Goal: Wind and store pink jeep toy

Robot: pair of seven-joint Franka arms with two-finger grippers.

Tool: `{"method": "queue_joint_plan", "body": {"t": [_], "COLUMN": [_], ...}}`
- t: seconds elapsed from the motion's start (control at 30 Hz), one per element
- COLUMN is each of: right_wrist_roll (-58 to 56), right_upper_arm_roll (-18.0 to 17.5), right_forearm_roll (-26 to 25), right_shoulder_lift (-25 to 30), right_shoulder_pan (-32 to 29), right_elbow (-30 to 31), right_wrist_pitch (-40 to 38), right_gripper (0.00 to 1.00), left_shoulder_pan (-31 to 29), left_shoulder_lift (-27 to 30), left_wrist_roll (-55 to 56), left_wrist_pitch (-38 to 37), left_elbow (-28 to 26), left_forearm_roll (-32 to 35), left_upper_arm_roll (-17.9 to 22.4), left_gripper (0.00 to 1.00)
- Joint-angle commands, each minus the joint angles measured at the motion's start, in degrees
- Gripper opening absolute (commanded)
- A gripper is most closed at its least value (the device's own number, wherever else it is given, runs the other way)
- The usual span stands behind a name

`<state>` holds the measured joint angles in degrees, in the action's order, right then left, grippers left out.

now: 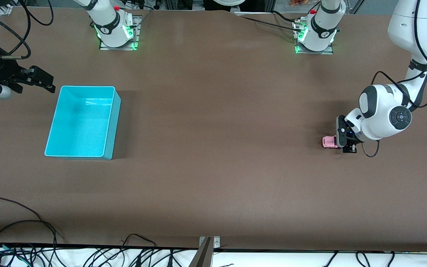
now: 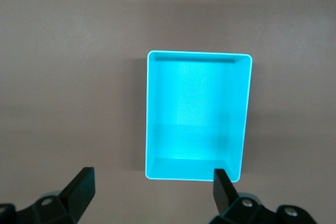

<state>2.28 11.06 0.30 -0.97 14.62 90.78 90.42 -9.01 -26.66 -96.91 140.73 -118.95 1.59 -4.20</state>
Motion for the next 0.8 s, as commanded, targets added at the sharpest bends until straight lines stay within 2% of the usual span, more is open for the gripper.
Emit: {"method": "queue_joint_plan", "body": {"t": [0.0, 0.77], "right_wrist_roll": [-0.1, 0.0], "right_upper_arm_roll": [0.1, 0.1], "right_forearm_roll": [-0.5, -0.5], "right_shoulder_lift": [-0.2, -0.2], "right_shoulder_pan": [0.0, 0.0], "right_elbow": [-1.1, -1.1], "right_wrist_pitch": [-1.1, -1.1], "right_gripper": [1.00, 1.00], "left_shoulder_pan": [-0.5, -0.8], "left_shoulder_lift": [0.7, -0.3], "left_wrist_roll": [-2.0, 0.9], "left_wrist_pitch": [0.2, 0.2], "left_elbow": [-0.6, -0.1], "left_forearm_roll": [0.2, 0.3], "left_upper_arm_roll": [-0.4, -0.3], "left_gripper": [0.16, 0.15]}}
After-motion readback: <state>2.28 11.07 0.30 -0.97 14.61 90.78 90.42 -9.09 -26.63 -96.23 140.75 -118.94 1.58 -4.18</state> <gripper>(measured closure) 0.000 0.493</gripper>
